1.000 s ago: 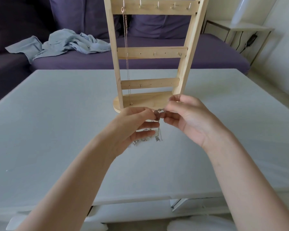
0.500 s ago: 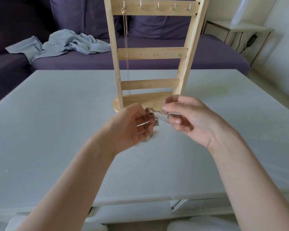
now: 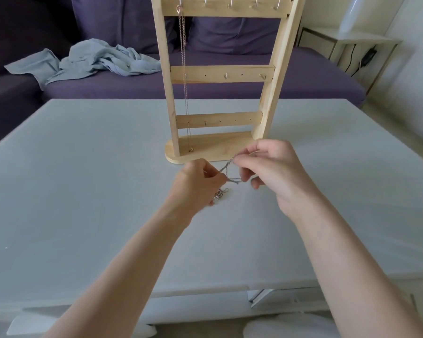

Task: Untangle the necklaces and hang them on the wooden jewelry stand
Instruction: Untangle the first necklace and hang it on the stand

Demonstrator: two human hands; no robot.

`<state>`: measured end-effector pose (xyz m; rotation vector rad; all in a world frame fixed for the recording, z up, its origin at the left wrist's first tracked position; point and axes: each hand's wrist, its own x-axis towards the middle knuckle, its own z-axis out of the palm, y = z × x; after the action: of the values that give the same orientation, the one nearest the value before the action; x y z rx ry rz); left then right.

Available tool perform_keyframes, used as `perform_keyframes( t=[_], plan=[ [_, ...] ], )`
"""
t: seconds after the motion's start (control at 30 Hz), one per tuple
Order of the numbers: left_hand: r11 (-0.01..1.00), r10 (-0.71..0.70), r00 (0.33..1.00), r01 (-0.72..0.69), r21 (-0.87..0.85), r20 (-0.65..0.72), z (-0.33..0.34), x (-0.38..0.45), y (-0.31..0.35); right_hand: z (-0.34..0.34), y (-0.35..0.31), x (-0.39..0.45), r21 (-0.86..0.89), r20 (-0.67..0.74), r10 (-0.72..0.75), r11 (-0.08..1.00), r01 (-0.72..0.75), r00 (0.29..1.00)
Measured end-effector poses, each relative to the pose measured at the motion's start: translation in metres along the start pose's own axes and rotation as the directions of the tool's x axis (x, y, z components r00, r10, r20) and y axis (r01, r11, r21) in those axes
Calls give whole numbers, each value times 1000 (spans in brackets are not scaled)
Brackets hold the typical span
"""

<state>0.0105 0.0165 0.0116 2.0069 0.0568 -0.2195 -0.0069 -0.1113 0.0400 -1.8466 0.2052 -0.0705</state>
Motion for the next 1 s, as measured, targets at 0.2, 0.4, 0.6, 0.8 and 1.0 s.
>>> perform_keyframes(
  t=[0.2,0.4,0.6,0.8,1.0],
  plan=[
    [915,-112,981,164,-368,157,1,-1,2,-2,-6,1,402,110,77,908,-115,991],
    [767,-82,986,157,-622,147,-7,-1,6,-8,-2,3,416,108,129,895,-163,986],
    [857,-4,999,21,-514,33,-15,3,3,-14,4,3,-21,126,112,994,-110,986],
    [879,99,991,-47,-475,86,-17,-3,10,-13,6,2,-32,274,111,994,-106,955],
    [952,134,989,-112,-285,59,-19,-5,11,-13,5,1,14,227,79,996,-84,971]
  ],
)
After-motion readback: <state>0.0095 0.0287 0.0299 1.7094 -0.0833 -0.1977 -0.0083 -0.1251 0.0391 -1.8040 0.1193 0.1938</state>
